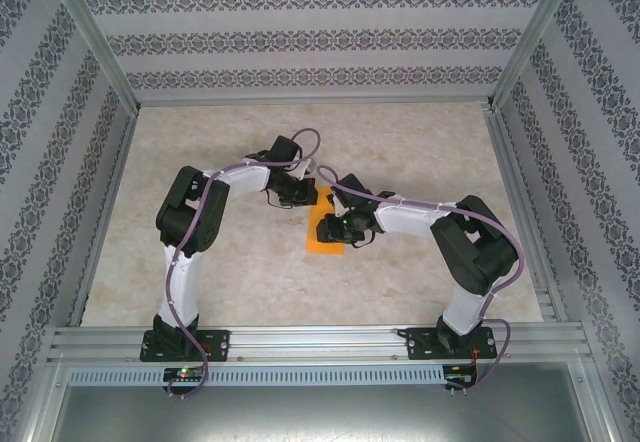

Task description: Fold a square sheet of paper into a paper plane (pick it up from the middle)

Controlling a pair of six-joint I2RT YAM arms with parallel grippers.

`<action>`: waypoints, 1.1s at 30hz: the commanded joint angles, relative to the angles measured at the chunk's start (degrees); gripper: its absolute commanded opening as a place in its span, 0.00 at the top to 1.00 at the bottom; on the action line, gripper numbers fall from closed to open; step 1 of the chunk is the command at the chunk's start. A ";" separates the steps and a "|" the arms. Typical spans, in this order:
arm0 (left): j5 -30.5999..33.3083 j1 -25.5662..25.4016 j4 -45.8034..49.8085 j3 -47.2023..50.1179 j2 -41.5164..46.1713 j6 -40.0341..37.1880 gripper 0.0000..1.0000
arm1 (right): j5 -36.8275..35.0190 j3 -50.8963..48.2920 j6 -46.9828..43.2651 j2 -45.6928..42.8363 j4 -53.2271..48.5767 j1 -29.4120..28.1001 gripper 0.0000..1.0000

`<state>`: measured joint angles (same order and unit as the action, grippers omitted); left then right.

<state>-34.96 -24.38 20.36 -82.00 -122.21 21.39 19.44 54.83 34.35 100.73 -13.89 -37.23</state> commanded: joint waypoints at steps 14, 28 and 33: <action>0.32 -1.41 2.62 -1.45 -2.33 -1.42 0.97 | -1.13 -2.33 0.51 -4.82 -1.10 0.94 0.60; 0.65 -1.90 2.98 -2.11 -3.53 -1.47 0.97 | -3.70 -1.90 -1.25 -2.54 -4.71 1.51 0.61; 0.59 -2.04 3.00 -2.20 -3.78 -1.54 0.97 | -4.58 -1.37 -1.91 -1.48 -5.53 1.38 0.61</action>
<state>-35.18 -25.56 20.40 -83.64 -123.37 21.34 16.67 53.23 34.02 98.10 -17.63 -36.10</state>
